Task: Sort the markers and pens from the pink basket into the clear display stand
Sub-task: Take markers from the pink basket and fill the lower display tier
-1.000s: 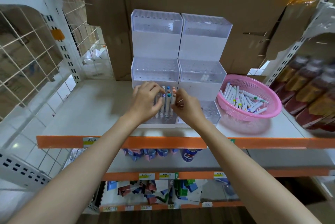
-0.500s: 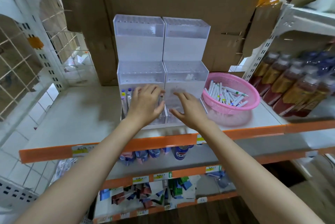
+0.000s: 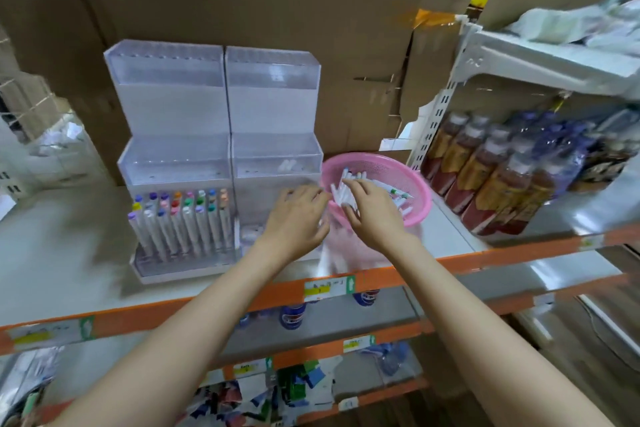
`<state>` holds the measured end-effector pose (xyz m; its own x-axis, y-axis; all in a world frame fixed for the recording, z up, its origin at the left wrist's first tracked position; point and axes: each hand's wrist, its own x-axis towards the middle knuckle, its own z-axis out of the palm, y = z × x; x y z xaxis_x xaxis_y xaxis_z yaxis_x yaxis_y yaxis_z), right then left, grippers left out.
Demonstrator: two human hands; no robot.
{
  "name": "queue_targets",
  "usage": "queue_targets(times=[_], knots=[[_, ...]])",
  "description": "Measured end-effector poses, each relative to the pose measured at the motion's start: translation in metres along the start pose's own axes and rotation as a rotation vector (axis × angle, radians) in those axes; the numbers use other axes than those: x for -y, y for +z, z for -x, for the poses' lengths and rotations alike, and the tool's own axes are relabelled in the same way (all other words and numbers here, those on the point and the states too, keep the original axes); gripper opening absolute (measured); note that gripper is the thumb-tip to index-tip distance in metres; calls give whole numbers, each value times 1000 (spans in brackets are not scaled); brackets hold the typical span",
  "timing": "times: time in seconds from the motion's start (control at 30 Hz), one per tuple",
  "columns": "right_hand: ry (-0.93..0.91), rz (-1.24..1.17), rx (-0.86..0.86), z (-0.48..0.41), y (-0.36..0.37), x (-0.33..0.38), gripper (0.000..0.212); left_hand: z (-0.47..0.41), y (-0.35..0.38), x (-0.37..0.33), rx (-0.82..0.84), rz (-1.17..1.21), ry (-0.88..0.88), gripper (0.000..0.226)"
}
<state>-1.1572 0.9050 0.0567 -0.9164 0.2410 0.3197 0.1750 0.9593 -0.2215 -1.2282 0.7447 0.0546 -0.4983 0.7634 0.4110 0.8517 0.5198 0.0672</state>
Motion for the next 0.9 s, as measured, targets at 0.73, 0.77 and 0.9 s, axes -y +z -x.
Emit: queue_targets(times=[0.73,0.77,0.9], knots=[[169,-18,422,-63,10,-106,16,-132,89,-43,390,110,-327,17],[177,-26,418,-65,11,-104,21,-134,92,-41,369,165,-352,22],[167,-59,356,-69,13,-99,27,-138,98,-37,315,267,-387,24]])
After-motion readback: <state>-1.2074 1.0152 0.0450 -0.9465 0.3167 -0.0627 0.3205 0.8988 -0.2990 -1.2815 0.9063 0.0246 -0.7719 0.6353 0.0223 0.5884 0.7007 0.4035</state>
